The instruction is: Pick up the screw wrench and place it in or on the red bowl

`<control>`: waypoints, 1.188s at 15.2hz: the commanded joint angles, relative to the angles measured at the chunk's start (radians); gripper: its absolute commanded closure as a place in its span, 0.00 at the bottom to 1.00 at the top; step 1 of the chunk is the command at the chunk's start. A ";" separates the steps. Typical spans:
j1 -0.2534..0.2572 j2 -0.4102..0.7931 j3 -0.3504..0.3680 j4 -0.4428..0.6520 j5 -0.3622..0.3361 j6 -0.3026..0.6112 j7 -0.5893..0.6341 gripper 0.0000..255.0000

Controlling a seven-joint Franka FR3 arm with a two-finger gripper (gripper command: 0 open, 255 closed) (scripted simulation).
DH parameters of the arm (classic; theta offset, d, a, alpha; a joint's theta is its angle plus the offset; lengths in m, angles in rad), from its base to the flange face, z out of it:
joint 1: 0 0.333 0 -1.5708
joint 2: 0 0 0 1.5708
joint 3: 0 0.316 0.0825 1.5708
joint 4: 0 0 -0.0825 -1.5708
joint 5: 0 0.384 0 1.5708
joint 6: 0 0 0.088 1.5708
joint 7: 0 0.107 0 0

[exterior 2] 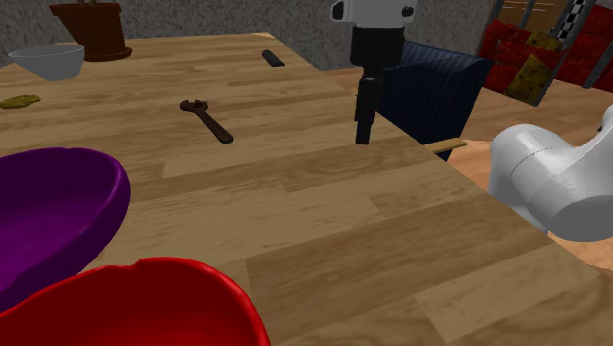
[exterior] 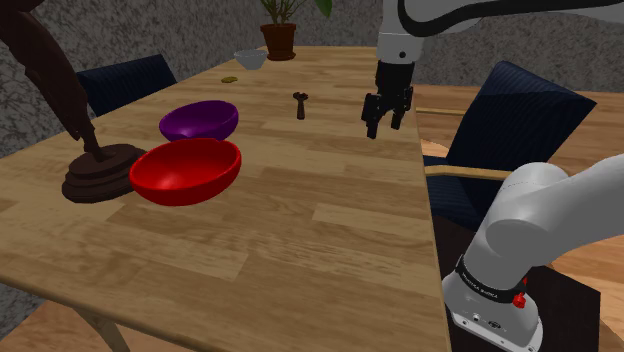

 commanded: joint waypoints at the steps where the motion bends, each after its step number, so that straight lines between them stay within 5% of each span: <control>1: 0.000 0.000 0.000 0.000 0.000 0.000 0.000 0.00; 10: -0.044 0.358 0.088 0.309 0.022 0.065 0.268 0.00; 18: -0.075 0.676 0.120 0.671 -0.016 0.028 0.497 0.00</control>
